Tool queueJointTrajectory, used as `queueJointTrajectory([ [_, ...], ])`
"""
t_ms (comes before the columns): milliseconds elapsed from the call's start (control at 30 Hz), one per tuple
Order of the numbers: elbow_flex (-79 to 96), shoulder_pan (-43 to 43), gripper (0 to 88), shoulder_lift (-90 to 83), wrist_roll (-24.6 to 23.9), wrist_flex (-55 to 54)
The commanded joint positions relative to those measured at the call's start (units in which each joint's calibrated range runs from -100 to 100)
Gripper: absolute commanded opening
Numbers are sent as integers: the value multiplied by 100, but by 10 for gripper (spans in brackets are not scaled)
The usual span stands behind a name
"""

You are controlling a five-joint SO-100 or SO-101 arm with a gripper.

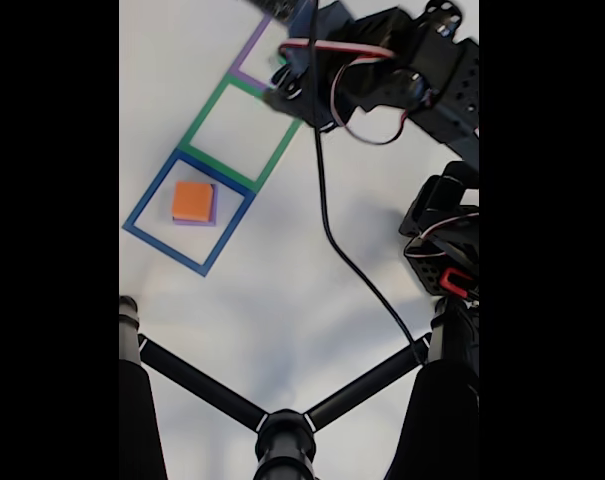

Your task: Tower of hanoi

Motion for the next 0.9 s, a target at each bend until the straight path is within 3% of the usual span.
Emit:
queueJointTrajectory([
  [0,-1885,672,0,523,198,1621],
  [133,-2821,1023,5,868,125,2325],
  [367,-2603,1565,55,916,235,2180],
  [600,-768,2396,163,515,235,666],
  [867,1431,2906,229,59,235,-1641],
])
